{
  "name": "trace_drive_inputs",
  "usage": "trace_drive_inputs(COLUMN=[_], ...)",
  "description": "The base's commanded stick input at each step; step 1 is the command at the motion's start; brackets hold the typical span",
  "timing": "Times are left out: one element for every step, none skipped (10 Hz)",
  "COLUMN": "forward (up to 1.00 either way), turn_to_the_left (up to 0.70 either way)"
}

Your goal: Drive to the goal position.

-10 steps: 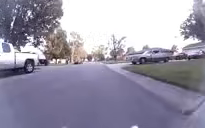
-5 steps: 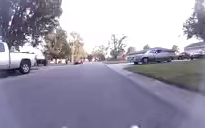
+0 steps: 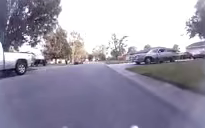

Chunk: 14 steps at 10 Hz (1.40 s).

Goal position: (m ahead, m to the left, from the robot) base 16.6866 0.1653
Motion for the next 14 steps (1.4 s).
trace_drive_inputs(forward=[1.00, 1.00, 1.00, 1.00, 1.00, 1.00, 1.00, 1.00, 1.00, 1.00, 1.00, 1.00, 1.00, 1.00], turn_to_the_left=[0.00, 0.00, 0.00, 0.00, 0.00, 0.00, 0.00, 0.00, 0.00, 0.00, 0.00, 0.00, 0.00, 0.00])
